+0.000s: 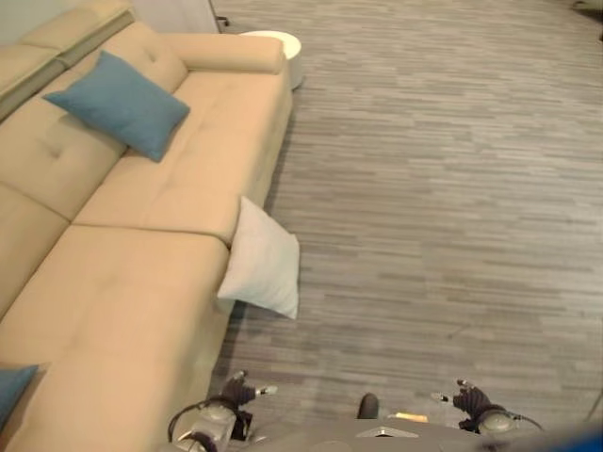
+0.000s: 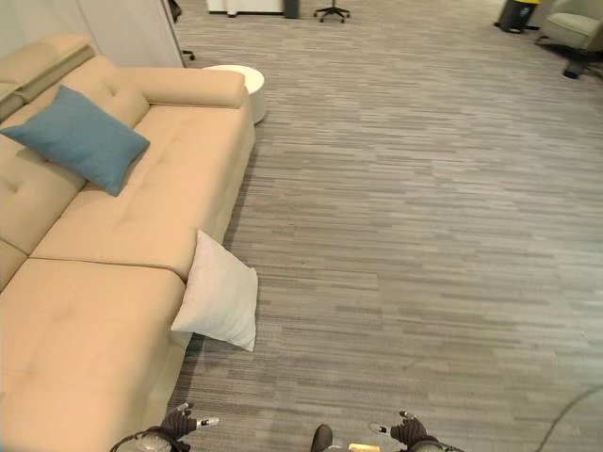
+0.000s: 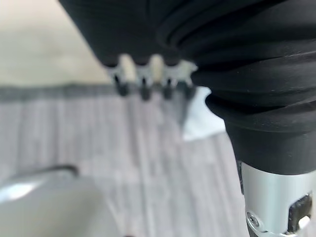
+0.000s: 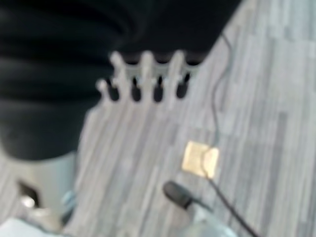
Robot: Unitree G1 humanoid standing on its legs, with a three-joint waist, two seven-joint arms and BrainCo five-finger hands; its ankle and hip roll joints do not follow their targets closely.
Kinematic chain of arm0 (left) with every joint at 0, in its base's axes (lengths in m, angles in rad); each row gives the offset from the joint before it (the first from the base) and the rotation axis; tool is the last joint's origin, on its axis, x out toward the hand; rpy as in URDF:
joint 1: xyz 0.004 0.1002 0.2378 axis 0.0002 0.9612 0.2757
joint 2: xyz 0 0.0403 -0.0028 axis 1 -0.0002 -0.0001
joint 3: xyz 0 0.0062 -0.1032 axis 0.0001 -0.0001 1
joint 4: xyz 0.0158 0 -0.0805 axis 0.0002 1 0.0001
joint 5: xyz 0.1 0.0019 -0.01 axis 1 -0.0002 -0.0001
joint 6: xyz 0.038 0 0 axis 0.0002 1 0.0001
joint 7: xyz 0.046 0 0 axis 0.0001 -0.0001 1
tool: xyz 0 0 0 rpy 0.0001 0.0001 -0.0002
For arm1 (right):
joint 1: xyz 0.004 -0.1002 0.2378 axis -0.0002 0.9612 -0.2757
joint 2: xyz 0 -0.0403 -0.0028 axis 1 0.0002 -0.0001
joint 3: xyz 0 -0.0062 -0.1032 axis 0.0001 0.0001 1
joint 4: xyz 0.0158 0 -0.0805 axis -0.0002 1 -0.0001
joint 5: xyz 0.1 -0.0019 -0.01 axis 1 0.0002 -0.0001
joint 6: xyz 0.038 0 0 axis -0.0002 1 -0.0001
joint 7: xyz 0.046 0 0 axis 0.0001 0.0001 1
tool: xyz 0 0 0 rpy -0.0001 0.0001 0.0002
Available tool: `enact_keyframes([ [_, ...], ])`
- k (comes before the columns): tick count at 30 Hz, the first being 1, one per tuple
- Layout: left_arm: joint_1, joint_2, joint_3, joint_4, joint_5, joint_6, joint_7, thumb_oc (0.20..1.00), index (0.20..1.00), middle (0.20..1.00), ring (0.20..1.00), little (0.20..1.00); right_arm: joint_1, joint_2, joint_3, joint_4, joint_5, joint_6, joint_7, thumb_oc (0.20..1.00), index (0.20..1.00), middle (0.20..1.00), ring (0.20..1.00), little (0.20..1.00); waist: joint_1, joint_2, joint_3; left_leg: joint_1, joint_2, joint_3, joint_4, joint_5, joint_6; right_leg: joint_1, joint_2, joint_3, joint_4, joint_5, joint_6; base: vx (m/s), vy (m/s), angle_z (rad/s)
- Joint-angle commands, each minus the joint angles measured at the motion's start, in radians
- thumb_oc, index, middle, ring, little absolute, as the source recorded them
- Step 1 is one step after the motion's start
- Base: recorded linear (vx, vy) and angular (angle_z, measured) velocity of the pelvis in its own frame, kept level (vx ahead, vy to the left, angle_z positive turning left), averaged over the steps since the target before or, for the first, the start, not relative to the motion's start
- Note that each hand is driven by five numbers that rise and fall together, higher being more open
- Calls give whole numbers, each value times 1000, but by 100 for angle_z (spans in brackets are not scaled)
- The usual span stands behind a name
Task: Pick up all the scattered cushions and arrange them neatly on the sofa.
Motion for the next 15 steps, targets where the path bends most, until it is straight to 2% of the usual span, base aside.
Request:
enact_keyframes([
  [1, -34, -10, -34, -31, 6, -9, -2, 1000, 1000, 1000, 1000, 1000, -32, -41, 1, 17, 23, -15, -10, 1000, 1000, 1000, 1000, 1000, -6, 7, 52, -6, -15, 49, -156, 63, 67, -17, -15, 48, 74, -1, 114, 100, -104, 33],
  [2, -36, -10, -35, -29, 2, -9, -1, 1000, 1000, 1000, 1000, 1000, -32, -42, 1, 18, 25, -13, -7, 1000, 1000, 1000, 1000, 1000, -2, 8, 51, -18, -18, 61, -182, 59, 71, -7, -14, 45, 75, -11, 113, 197, -105, 33],
  [3, -35, -12, -36, -31, 5, -5, -1, 1000, 1000, 1000, 1000, 1000, -31, -45, -2, 20, 28, -10, -6, 1000, 1000, 1000, 1000, 1000, 1, 13, 41, -36, -56, 62, -268, 24, 88, 8, -11, 38, 75, -27, 118, 199, -104, 20],
  [4, -35, -13, -36, -31, 5, -4, -1, 1000, 1000, 1000, 1000, 1000, -30, -46, -2, 20, 28, -10, -6, 1000, 1000, 1000, 1000, 1000, 1, 13, 42, -33, -56, 62, -269, 24, 88, 10, -11, 38, 75, -28, 118, 226, -77, 5],
  [5, -32, -15, -39, -29, 12, -3, -2, 1000, 1000, 1000, 1000, 1000, -30, -47, -2, 20, 23, -9, -6, 1000, 1000, 1000, 1000, 1000, -1, 20, 36, -35, -67, 75, -326, 32, 94, 20, -6, 31, 73, -37, 121, 152, -27, 7],
  [7, -29, -18, -39, -31, 25, -2, -4, 1000, 1000, 1000, 1000, 1000, -27, -48, -1, 21, 16, -10, -7, 1000, 1000, 1000, 1000, 1000, -6, 33, 28, -66, -58, 146, -398, 80, 98, 40, 9, 15, 77, -61, 122, 205, -41, 12],
  [9, -27, -18, -37, -32, 26, -1, -5, 1000, 1000, 1000, 1000, 1000, -25, -49, -3, 22, 16, -11, -8, 1000, 1000, 1000, 1000, 1000, 0, 34, 29, -70, -59, 157, -410, 93, 97, 48, 14, 17, 81, -72, 118, 160, -23, 35],
  [11, -21, -17, -34, -25, 30, -2, -6, 1000, 1000, 1000, 1000, 1000, -22, -41, -3, 28, 7, -9, -6, 1000, 1000, 1000, 1000, 1000, 8, 39, 23, -42, -67, 130, -438, 91, 102, 50, 14, 21, 139, -97, 128, 281, 18, 11],
  [12, -26, -16, -34, -23, 27, 0, -6, 1000, 1000, 1000, 1000, 1000, -26, -34, 0, 25, -4, -9, -3, 1000, 1000, 1000, 1000, 1000, 11, 46, 23, -17, -75, 118, -457, 85, 117, 30, -3, 17, 230, -95, 139, 330, 105, -25],
  [13, -28, -14, -30, -22, 26, 0, -8, 1000, 1000, 1000, 1000, 1000, -28, -28, 0, 24, -17, -9, 0, 1000, 1000, 1000, 1000, 1000, 10, 55, 20, 23, -76, 126, -488, 73, 137, -3, -31, -1, 315, -75, 168, 255, 97, -20],
  [15, -28, -14, -30, -22, 26, 0, -8, 1000, 1000, 1000, 1000, 1000, -28, -28, 0, 24, -17, -9, 0, 1000, 1000, 1000, 1000, 1000, 10, 55, 20, 23, -77, 126, -488, 73, 138, -5, -32, 0, 318, -76, 168, 131, 56, -7],
])
